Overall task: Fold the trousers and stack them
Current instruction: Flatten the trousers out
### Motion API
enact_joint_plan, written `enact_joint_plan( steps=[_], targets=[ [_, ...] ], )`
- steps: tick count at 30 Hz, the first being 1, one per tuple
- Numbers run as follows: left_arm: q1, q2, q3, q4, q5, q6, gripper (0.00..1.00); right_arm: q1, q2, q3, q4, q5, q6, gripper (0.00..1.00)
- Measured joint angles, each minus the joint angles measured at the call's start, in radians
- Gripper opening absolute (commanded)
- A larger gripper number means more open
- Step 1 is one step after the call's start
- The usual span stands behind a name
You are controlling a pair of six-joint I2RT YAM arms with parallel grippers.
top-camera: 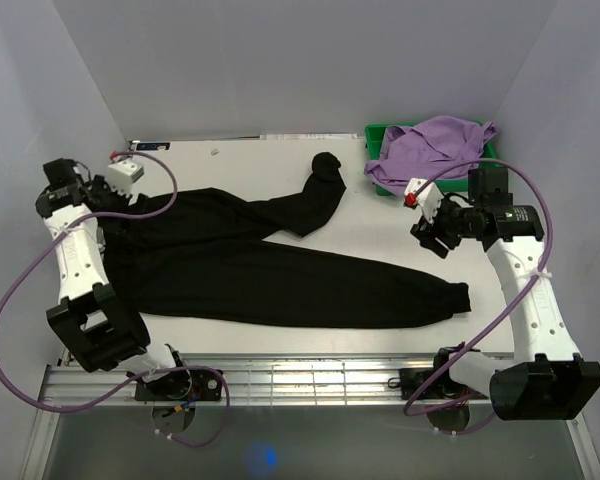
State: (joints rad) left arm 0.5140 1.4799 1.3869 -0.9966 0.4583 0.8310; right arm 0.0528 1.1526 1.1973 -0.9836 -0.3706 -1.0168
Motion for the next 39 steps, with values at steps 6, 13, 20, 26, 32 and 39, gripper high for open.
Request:
enact_joint_plan(
  steps=[6, 13, 20, 26, 32, 39],
  targets=[
    [-0.367, -0.005, 0.043, 0.11, 0.106, -0.119, 0.9, 0.0, 0.024, 0.08, 0.058, -0.05, 0.074, 0.68],
    [-0.781, 0.301, 0.092, 0.38, 0.098, -0.328, 0.85, 0.0, 0.128, 0.042, 0.18, -0.09, 0.143, 0.68],
    [-0.909, 0.676, 0.239, 0.473, 0.058, -0.416, 0.82, 0.0, 0.239, 0.038, 0.277, -0.137, 0.208, 0.55],
    [-0.939, 0.694, 0.272, 0.403, 0.076, -0.371, 0.65, 0.001, 0.343, 0.021, 0.262, -0.149, 0.222, 0.54],
    [-0.949, 0.548, 0.026, 0.342, 0.156, -0.179, 0.55, 0.011, 0.455, 0.105, 0.256, -0.161, 0.234, 0.66],
    [-0.955, 0.319, -0.273, 0.166, 0.181, 0.05, 0.59, 0.074, 0.587, 0.293, 0.301, -0.209, 0.171, 0.75]
  ],
)
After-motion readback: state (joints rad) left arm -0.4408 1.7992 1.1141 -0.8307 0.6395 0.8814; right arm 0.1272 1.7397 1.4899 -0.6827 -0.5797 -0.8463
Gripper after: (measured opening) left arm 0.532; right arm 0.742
